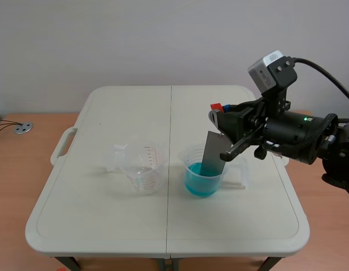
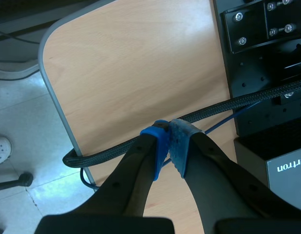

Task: Hold the metal plate by the orange handle, dip it into the blue solution, take it out and point at it, then put the plate back in the beaker on the left.
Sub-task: 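Hold the plate still in the solution, then raise the plate and point at it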

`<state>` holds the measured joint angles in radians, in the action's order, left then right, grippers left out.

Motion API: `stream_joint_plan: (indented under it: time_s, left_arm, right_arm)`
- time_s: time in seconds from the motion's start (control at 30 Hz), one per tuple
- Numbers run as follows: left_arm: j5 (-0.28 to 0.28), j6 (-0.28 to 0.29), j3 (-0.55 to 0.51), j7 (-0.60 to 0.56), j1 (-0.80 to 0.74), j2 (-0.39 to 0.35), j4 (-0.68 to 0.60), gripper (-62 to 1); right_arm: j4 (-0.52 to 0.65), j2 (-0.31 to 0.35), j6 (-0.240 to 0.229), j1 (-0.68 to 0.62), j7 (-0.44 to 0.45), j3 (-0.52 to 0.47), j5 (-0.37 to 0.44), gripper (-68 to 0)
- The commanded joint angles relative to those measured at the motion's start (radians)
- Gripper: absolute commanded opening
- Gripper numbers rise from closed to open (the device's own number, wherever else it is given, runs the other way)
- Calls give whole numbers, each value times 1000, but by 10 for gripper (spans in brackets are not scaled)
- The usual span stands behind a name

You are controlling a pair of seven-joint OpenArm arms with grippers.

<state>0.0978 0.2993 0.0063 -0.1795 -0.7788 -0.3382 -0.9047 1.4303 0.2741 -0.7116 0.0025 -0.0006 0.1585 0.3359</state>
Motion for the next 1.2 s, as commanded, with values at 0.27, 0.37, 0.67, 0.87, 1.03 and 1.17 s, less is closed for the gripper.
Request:
stream_joint_plan:
  time_s: [0.27, 0.37, 0.67, 0.87, 1.03, 1.17]
  left_arm:
    - [3, 7, -5, -6, -16, -6, -6, -582]
    - [3, 10, -5, -6, -16, -6, -6, -582]
    - [10, 10, -5, -11, -10, -6, -6, -582]
    - [19, 9, -8, -11, 5, -14, -12, -582]
    - [40, 9, -45, -12, -1, -29, -65, -582]
    - [73, 10, -153, -15, -35, -32, -158, -582]
  right_arm:
    - [81, 5, 0, 16, -5, -10, 8, -664]
    - [106, 5, -1, 16, -20, -10, 8, -664]
    - [187, 5, -1, 14, -55, -30, 15, -662]
    - [241, 5, -1, 14, -86, -37, 20, -662]
    - [285, 5, 0, 14, -123, -37, 58, -662]
    - [327, 5, 0, 14, -154, -38, 81, -662]
